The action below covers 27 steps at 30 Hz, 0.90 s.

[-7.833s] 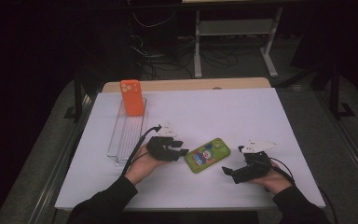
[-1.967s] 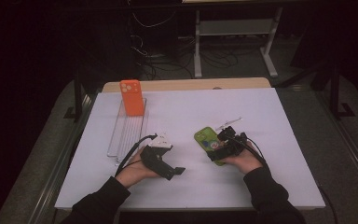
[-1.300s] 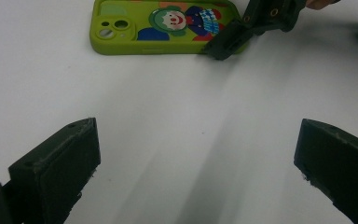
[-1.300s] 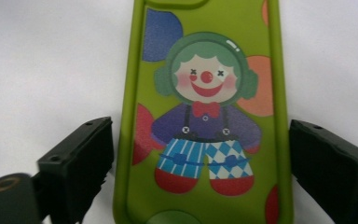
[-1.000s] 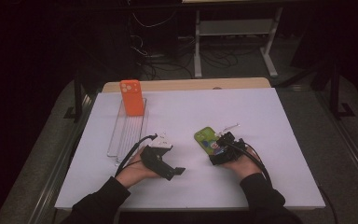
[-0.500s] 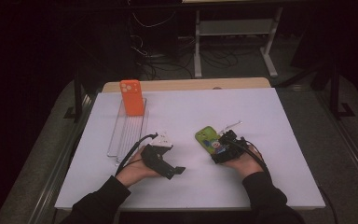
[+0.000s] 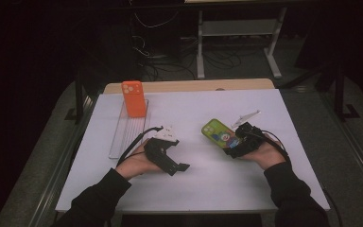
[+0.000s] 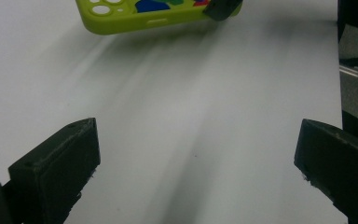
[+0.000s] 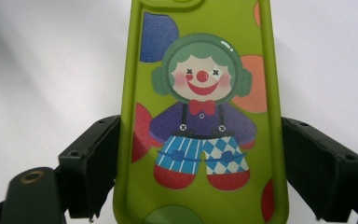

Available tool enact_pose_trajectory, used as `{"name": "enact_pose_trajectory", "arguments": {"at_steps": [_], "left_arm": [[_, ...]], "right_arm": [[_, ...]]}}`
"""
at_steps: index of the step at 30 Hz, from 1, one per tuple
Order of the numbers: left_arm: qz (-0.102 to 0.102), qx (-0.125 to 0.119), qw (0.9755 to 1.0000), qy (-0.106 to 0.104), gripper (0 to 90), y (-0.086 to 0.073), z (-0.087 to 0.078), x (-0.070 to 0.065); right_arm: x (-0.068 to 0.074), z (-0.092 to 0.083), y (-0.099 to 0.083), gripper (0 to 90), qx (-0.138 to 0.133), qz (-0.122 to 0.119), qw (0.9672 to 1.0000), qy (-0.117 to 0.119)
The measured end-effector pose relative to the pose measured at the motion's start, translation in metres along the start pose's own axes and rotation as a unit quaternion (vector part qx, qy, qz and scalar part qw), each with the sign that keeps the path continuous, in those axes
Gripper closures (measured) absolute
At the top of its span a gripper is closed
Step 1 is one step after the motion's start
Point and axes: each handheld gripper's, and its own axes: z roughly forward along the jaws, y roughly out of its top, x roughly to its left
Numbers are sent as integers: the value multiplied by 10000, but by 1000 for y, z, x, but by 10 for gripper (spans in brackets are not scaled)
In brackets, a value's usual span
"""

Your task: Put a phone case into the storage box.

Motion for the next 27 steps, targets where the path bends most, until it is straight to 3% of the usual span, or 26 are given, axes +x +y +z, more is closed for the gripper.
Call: {"name": "enact_pose_trajectory", "arguments": {"at_steps": [5,8,11,19,25,27], "left_arm": [[188,23,9998,-12,0,9,-5,6],[258,8,9997,-5,0,12,-7,10],[382,-18,9993,21,0,15,-10,15],[757,10,9971,-121,0,23,-19,19],[932,81,9954,-206,0,25,-23,20],[1001,96,9946,-272,0,26,-24,18]], "right_arm": [[-5,-10,2,154,-26,-452,9986,261],[-6,-12,3,155,8,-701,9961,531],[-7,-10,4,154,30,-1119,9915,666],[1,-4,10,154,-1,-1801,9777,1078],[13,-3,15,154,110,-1967,9723,1254],[18,-1,18,154,105,-2078,9690,1332]]}}
